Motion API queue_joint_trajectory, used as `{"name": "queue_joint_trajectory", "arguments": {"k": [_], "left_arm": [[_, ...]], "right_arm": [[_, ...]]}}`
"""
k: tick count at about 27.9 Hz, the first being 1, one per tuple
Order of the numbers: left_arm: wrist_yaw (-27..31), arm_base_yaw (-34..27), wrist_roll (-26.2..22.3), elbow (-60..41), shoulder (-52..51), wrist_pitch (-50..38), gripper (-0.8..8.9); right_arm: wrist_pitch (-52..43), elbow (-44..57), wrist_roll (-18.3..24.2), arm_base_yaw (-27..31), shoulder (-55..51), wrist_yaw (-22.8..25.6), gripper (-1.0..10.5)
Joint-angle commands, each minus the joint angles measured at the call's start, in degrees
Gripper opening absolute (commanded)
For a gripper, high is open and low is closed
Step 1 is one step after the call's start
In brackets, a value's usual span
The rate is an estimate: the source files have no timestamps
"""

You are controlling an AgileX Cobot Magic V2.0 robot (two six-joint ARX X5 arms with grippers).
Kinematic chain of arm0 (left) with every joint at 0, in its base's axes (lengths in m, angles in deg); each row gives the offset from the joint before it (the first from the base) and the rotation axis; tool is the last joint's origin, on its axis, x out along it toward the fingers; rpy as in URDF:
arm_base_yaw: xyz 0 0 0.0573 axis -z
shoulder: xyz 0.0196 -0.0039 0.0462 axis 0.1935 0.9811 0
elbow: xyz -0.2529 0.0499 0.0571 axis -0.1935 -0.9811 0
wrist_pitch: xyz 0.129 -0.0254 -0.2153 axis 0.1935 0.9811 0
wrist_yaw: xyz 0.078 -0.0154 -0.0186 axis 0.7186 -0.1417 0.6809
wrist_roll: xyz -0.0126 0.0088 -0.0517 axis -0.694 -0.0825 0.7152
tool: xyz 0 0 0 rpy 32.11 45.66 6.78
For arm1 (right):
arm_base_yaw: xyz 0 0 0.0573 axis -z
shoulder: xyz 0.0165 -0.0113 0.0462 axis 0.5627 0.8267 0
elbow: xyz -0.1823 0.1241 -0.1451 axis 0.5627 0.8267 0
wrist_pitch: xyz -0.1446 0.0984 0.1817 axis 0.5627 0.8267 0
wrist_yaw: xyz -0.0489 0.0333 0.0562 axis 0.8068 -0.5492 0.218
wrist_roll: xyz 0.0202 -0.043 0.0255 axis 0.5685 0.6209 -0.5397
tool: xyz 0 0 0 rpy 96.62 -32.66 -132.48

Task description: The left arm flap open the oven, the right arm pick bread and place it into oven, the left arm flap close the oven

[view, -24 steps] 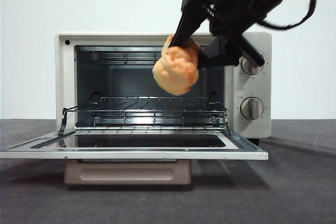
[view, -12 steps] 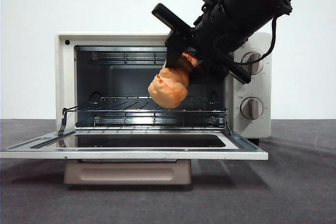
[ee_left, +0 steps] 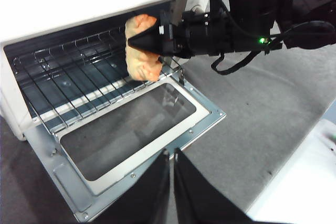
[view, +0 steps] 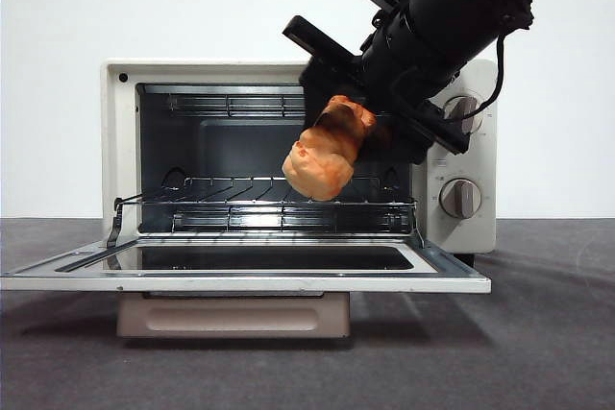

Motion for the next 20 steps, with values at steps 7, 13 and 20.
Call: {"name": "queue_joint_trajectory", "arguments": {"k": [7,13,20], "left_arm": [[0.3,0.5,0.0,1.3,0.2,-0.3,0.16],[0.3,0.5,0.2,1.3,0.3,-0.3,0.16],[0.3,0.5,1.1,1.3,0.3,-0.3,0.16]], "right_arm": [[0.1,-1.1,1.1,-1.0,-0.2,-0.4,4.3],[1.6,-1.1,2.4,-1.3,-3.4,-0.4,4.4],[4.1,-1.1,2.3,-1.2,-5.2,-0.6,4.9]]}}
